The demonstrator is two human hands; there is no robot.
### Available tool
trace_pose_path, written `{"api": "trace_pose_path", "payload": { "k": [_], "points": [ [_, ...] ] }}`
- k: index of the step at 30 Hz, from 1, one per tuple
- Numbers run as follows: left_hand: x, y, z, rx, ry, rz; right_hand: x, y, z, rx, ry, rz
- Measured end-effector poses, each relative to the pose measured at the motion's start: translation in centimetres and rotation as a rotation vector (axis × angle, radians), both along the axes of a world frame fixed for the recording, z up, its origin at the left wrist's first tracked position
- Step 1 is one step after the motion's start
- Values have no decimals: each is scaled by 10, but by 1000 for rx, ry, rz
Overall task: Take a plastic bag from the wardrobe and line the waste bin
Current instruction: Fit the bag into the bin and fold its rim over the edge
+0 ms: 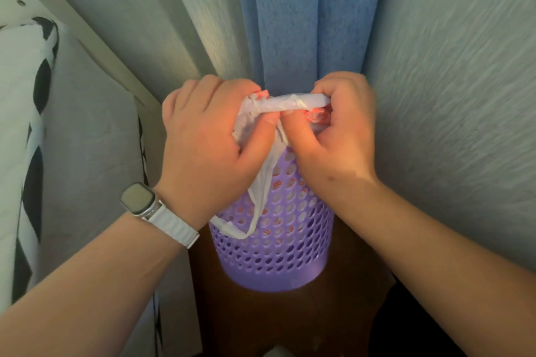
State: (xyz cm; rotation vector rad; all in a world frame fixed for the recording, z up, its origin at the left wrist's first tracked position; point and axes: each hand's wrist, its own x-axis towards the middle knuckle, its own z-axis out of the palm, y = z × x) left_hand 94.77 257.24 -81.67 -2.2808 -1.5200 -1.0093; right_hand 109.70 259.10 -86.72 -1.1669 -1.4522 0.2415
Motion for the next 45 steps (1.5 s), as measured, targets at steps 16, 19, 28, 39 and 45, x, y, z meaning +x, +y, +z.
{"api": "trace_pose_path", "payload": {
  "k": [16, 19, 28, 39, 45],
  "points": [
    [-19, 11, -1, -8, -139, 5, 17, 10, -6, -55, -19, 78],
    [-14, 8, -1, -5, -173, -25, 16, 11, -3, -12, 23, 69],
    [-6, 0, 8, -15, -45, 25, 10, 4, 2, 12, -16, 7],
    [-11, 6, 0, 6, -38, 23, 2, -3, 6, -21, -21, 79],
    [-23, 14, 1, -26, -86, 50, 13, 6, 5, 7, -5, 98]
  ]
}}
